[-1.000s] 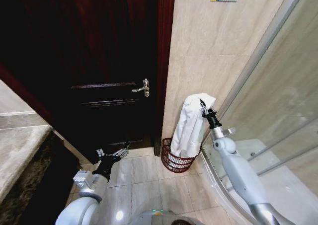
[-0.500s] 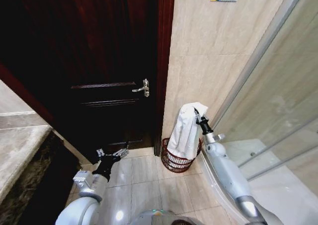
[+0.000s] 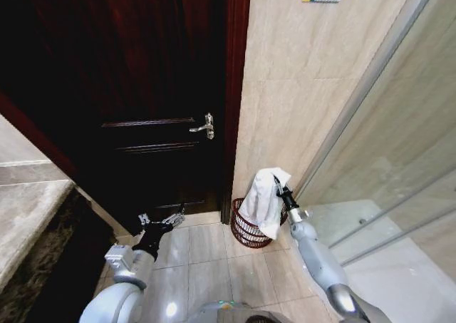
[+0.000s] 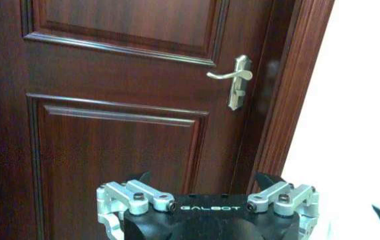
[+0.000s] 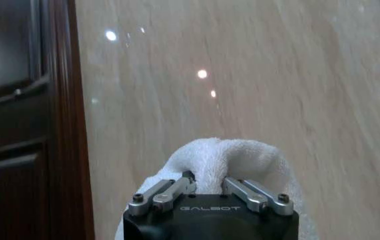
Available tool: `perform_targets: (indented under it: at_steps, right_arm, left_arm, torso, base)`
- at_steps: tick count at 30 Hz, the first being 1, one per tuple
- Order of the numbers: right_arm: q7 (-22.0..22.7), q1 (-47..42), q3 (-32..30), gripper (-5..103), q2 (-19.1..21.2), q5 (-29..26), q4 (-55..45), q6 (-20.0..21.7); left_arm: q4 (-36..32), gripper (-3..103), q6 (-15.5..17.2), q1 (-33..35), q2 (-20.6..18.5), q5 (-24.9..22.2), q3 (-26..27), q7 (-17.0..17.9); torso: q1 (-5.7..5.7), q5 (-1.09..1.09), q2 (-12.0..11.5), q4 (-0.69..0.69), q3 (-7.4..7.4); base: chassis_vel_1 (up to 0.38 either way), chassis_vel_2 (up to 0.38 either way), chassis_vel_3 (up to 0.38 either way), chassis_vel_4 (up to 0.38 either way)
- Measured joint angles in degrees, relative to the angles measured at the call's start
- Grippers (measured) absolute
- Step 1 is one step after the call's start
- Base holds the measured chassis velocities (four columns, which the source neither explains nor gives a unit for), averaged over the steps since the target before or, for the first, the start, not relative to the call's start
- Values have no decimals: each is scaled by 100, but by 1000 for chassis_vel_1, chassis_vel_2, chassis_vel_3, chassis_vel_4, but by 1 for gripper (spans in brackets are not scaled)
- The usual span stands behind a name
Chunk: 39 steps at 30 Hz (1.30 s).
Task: Discard the used towel into the hamper.
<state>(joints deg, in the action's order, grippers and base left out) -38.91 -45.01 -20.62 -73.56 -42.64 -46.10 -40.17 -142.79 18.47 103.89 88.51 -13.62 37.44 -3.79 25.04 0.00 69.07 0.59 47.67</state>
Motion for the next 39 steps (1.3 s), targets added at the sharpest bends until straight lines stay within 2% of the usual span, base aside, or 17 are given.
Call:
perform_targets:
  at_steps: [5, 13, 16, 21, 27, 32, 39]
  right_arm:
    - [-119, 40, -6, 10, -71, 35, 403, -12]
    - [-235, 328, -209, 10, -255, 446, 1377, -35]
    - [-224, 371, -286, 10, -311, 659, 1590, 5]
    - [-233, 561, -696, 10, -534, 1356, 2128, 53]
    - [1, 596, -952, 10, -698, 1949, 2225, 406]
    - [319, 576, -1196, 10, -752, 2623, 2341, 978]
    - [588, 553, -1349, 10, -798, 2923, 2428, 1477]
  left_arm:
    - [0, 100, 0, 0, 0, 0, 0, 0]
    - [0, 100, 0, 0, 0, 0, 0, 0]
    - [0, 100, 0, 0, 0, 0, 0, 0]
    - [0, 100, 0, 0, 0, 0, 0, 0]
    - [0, 100, 0, 0, 0, 0, 0, 0]
    - [0, 100, 0, 0, 0, 0, 0, 0]
    - [0, 100, 0, -1, 0, 0, 0, 0]
  torso:
    - [0, 0, 0, 0, 0]
    - [0, 0, 0, 1, 0]
    - [0, -1, 0, 1, 0]
    - [0, -1, 0, 1, 0]
    - [0, -1, 0, 1, 0]
    - [0, -1, 0, 0, 0]
    - [0, 0, 0, 1, 0]
  base:
    - [0, 0, 0, 0]
    - [0, 0, 0, 0]
    - [0, 0, 0, 0]
    - [0, 0, 0, 0]
    - [0, 0, 0, 0]
    - [0, 0, 0, 0]
    - [0, 0, 0, 0]
